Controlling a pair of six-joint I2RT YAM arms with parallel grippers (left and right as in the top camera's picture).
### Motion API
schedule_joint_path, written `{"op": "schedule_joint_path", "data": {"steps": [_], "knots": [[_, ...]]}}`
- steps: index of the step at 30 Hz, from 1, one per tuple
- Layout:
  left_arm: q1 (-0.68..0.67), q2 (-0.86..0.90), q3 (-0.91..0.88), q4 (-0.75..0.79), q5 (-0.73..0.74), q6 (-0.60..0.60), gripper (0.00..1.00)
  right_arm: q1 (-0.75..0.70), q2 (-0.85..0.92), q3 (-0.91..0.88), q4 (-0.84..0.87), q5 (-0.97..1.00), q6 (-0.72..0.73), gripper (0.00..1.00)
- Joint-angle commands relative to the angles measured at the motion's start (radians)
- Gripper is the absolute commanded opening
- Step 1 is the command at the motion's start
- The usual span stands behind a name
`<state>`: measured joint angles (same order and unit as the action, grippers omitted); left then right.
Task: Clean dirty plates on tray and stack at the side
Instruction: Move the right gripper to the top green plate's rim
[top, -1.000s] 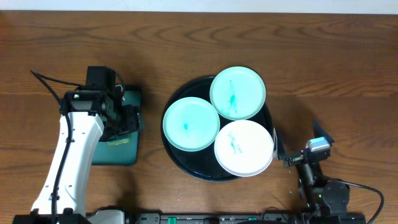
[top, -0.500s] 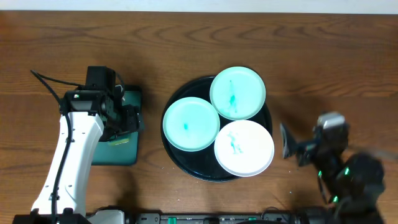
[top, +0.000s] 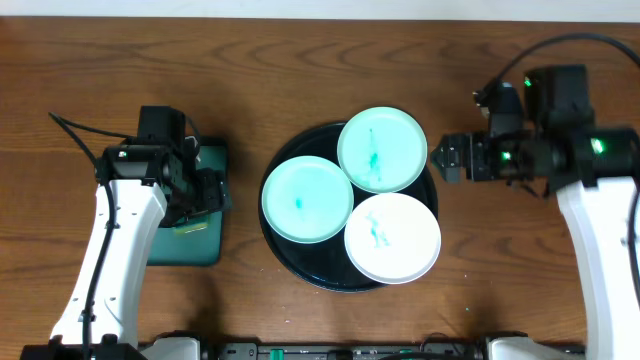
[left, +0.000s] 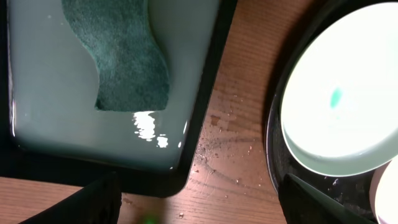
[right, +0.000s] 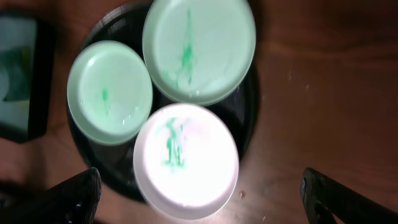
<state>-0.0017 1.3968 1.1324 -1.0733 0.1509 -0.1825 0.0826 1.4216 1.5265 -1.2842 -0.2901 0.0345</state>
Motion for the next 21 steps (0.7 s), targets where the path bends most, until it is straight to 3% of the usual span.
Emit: {"op": "schedule_joint_path", "data": {"steps": [1, 15, 21], "knots": [[0.003, 0.001, 0.019, -0.003, -0.010, 0.013, 0.81, 0.011, 0.086, 0.034, -0.025, -0.056, 0.014, 0.99], [0.003, 0.001, 0.019, -0.003, -0.010, 0.013, 0.81, 0.011, 0.264, 0.032, -0.020, -0.095, 0.032, 0.99], [0.003, 0.001, 0.019, -0.003, -0.010, 0.013, 0.81, 0.050, 0.331, 0.027, 0.021, -0.326, -0.071, 0.99]]}}
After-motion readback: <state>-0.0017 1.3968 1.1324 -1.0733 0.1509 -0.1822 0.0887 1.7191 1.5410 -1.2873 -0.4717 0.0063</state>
